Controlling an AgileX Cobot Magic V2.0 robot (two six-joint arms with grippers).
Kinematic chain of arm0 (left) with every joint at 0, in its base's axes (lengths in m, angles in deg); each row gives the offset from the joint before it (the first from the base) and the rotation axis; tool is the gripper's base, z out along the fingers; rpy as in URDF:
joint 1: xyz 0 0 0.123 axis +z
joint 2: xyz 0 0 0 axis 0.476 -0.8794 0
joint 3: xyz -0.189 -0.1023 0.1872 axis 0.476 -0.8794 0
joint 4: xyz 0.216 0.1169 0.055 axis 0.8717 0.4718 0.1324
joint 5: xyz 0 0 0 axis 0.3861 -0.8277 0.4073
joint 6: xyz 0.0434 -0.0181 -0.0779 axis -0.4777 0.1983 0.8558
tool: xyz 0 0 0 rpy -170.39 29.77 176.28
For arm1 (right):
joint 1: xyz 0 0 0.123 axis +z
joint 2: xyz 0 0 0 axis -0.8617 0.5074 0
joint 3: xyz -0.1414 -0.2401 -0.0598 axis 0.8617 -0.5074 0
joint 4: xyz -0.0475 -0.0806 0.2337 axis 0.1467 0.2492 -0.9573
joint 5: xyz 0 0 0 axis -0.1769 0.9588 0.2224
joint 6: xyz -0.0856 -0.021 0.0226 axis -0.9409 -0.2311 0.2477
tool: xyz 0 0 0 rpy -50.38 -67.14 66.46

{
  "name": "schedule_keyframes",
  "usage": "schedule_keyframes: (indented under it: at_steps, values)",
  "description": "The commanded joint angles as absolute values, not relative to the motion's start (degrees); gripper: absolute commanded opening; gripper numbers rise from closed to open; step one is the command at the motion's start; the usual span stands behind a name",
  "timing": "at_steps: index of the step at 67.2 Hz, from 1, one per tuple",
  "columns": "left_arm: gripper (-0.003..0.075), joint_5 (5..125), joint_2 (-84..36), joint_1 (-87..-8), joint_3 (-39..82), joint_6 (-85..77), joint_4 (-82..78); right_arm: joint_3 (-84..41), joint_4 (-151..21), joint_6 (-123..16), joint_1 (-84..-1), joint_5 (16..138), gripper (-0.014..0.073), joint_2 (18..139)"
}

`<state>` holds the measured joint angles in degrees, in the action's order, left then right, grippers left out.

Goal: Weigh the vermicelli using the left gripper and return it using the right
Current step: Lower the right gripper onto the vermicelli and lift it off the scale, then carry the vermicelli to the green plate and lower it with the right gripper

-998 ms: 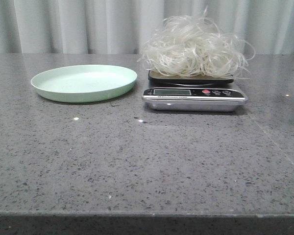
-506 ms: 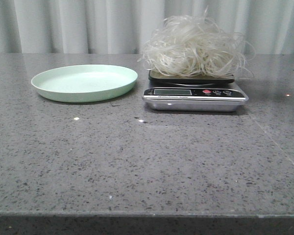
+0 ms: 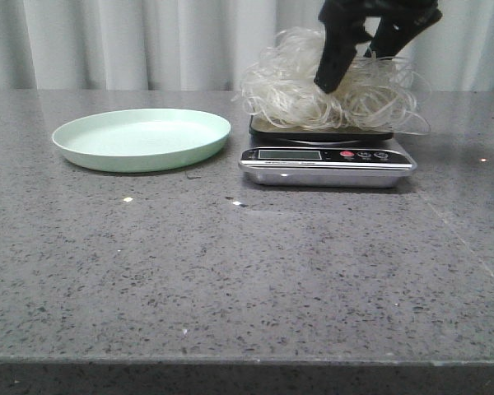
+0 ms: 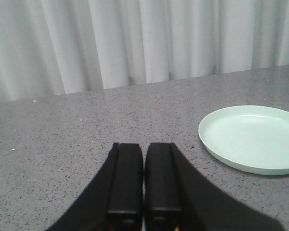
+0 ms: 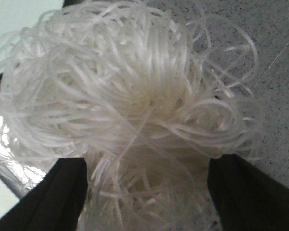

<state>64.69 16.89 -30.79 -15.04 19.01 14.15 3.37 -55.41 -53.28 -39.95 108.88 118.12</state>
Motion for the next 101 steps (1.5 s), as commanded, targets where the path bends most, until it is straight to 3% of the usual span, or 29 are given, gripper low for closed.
schedule_keyframes:
  at_steps: [1, 8, 12, 24, 28, 50, 71, 101]
  values:
    - [0.0136, 69.20, 16.49, -30.65, -13.49, 19.63, 13.83, 5.42, -53.91, -53.76, -39.99, 106.69, 0.0612, 117.04]
    - [0.0136, 69.20, 16.49, -30.65, -13.49, 19.63, 13.83, 5.42, -53.91, -53.76, -39.99, 107.32, 0.0601, 118.00]
    - [0.0136, 69.20, 16.49, -30.65, -13.49, 19.63, 13.83, 5.42, -53.91, -53.76, -39.99, 107.67, 0.0546, 118.21]
    - [0.0136, 69.20, 16.49, -30.65, -13.49, 19.63, 13.83, 5.55, -53.91, -53.76, -39.99, 108.76, 0.0199, 118.09]
    - [0.0136, 69.20, 16.49, -30.65, -13.49, 19.63, 13.83, 5.99, -53.91, -53.76, -39.99, 109.64, 0.0138, 118.09]
    - [0.0136, 69.20, 16.49, -30.65, -13.49, 19.63, 13.83, 11.53, -53.91, -53.76, -39.99, 114.71, 0.0150, 115.38]
    - [0.0136, 69.20, 16.49, -30.65, -13.49, 19.63, 13.83, 26.16, -57.66, -53.76, -39.24, 119.54, 0.0150, 113.79]
    - [0.0136, 69.20, 16.49, -30.65, -13.49, 19.63, 13.83, 30.59, -62.92, -53.76, -25.99, 106.92, 0.0150, 119.27]
